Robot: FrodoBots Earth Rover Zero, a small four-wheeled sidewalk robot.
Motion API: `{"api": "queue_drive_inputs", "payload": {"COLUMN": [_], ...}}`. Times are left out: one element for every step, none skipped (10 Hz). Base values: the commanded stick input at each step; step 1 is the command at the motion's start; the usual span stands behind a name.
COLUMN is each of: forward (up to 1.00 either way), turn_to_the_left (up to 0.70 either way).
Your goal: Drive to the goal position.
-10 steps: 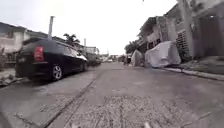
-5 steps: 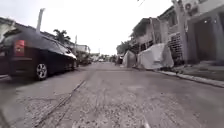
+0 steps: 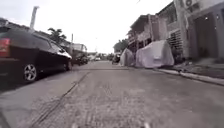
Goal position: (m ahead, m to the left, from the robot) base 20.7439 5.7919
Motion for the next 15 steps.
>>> {"api": "queue_drive_inputs", "payload": {"forward": [0.70,0.72,0.81,0.85,0.85,0.85,0.85,0.85,0.85,0.85,0.85,0.85,0.85,0.85,0.85], "turn_to_the_left": [0.00,0.00,0.00,0.00,0.00,0.00,0.00,0.00,0.00,0.00,0.00,0.00,0.00,0.00,0.00]}}
